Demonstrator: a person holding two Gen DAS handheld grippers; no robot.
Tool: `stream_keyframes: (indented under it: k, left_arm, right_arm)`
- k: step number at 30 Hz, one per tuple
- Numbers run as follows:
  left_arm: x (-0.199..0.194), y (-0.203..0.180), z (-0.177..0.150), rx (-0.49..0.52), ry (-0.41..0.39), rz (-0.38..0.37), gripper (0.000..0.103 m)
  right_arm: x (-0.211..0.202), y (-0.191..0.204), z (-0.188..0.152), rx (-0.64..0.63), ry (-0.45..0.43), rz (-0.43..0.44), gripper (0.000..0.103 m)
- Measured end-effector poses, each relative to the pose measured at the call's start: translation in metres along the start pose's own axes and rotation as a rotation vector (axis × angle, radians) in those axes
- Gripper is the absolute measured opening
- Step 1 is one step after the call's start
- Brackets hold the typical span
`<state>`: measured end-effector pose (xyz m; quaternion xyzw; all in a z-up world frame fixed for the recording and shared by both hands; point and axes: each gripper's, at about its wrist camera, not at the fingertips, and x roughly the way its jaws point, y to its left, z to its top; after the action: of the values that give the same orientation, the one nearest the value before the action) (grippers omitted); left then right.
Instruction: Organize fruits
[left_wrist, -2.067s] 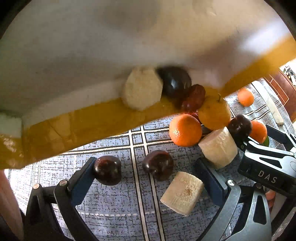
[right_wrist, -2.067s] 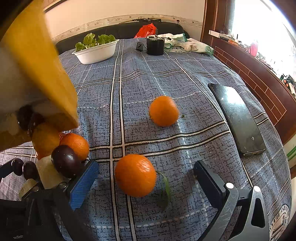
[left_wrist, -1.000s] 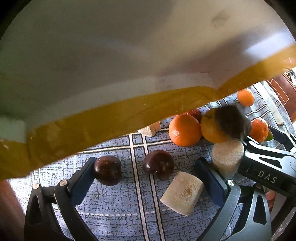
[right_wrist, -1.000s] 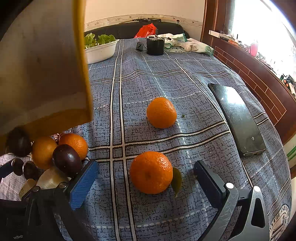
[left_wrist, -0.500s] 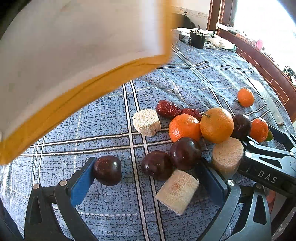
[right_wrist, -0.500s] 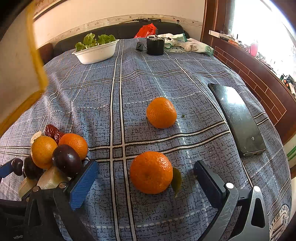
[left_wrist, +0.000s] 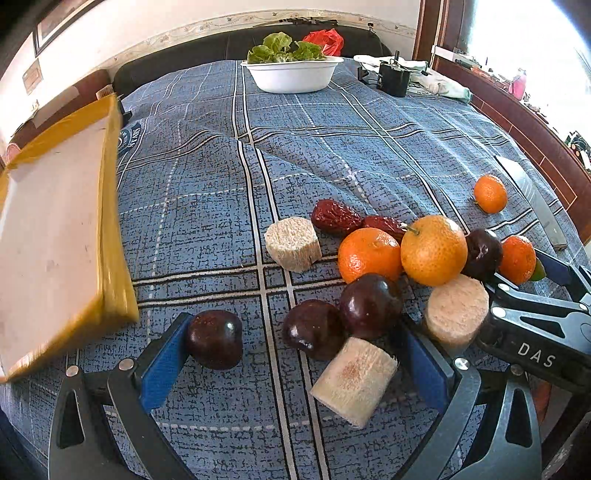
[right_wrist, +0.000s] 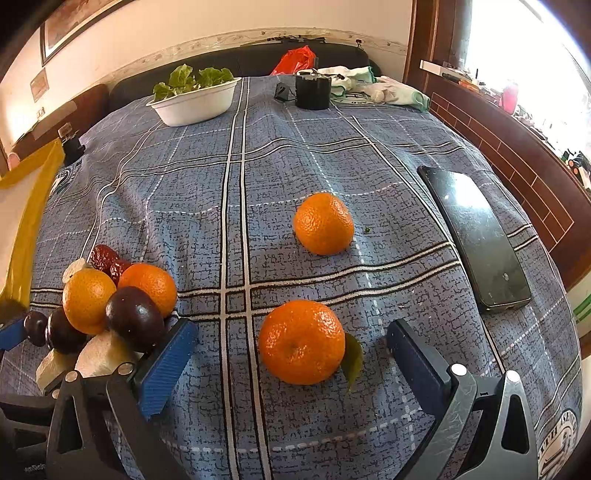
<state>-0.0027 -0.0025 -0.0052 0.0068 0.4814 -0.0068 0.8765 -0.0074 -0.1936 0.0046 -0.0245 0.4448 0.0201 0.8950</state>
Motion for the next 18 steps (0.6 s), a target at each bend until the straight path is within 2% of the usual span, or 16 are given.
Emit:
stream_keyframes:
  k: [5,6,7,18]
  left_arm:
    - [0.002,0.005,0.002,-0.011,0.006,-0.009,0.103]
    - [0.000,0.010,0.003,-0.026,-0.031,-0.031,0.103]
    - [0.001,0.008,0.003,-0.022,-0.012,-0.025,0.103]
    - [0.001,0.010,0.003,-0.020,-0.002,-0.021,0.103]
  right_arm:
    - [-0.001,0.000,-0.001,-0.017,0.005,0.012,0.103]
    - [-0.001,0.000,-0.001,-0.019,0.005,0.013,0.103]
    - [-0.001,0.000,-0.001,-0.021,0.006,0.014,0.103]
    - [-0.003,-0.002,-0.003,-0.060,0.022,0.046,0.103]
